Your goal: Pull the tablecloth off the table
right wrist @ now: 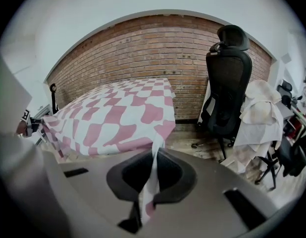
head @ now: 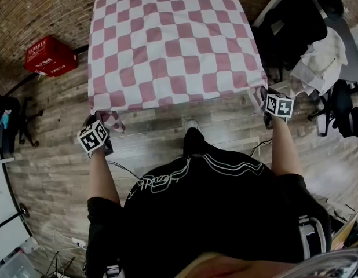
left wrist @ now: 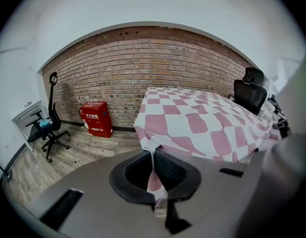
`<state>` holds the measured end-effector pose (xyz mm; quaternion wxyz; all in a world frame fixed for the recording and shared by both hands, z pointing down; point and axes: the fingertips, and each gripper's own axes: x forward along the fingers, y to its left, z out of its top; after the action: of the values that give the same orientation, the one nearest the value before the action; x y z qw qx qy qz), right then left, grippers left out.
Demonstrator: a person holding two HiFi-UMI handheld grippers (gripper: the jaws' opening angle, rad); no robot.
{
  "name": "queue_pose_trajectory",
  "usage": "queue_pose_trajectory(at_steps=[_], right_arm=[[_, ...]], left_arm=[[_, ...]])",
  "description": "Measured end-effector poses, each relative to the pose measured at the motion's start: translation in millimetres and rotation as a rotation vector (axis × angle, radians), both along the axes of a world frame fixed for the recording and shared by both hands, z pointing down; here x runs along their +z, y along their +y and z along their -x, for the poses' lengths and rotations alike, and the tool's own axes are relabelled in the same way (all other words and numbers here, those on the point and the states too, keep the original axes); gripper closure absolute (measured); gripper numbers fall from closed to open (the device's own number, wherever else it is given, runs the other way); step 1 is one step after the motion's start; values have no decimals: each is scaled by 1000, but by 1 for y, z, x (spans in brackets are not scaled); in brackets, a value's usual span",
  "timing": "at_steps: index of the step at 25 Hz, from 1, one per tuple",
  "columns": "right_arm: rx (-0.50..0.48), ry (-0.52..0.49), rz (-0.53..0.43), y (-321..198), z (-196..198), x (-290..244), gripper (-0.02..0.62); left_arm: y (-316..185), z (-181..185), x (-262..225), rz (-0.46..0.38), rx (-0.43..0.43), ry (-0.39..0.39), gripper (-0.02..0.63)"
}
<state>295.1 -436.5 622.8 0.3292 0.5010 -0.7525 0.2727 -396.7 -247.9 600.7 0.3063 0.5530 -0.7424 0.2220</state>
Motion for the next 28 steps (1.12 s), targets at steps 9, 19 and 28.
queue_pose_trajectory(at_steps=[9, 19, 28], right_arm=[[17, -22, -6, 23, 5, -8, 598], [49, -50, -22, 51, 3, -18, 598], [80, -84, -47, 87, 7, -20, 598]], left_arm=[[17, -6, -9, -26, -6, 17, 598], [37, -15, -18, -50, -13, 49, 598], [70, -18, -17, -111, -38, 104, 598]])
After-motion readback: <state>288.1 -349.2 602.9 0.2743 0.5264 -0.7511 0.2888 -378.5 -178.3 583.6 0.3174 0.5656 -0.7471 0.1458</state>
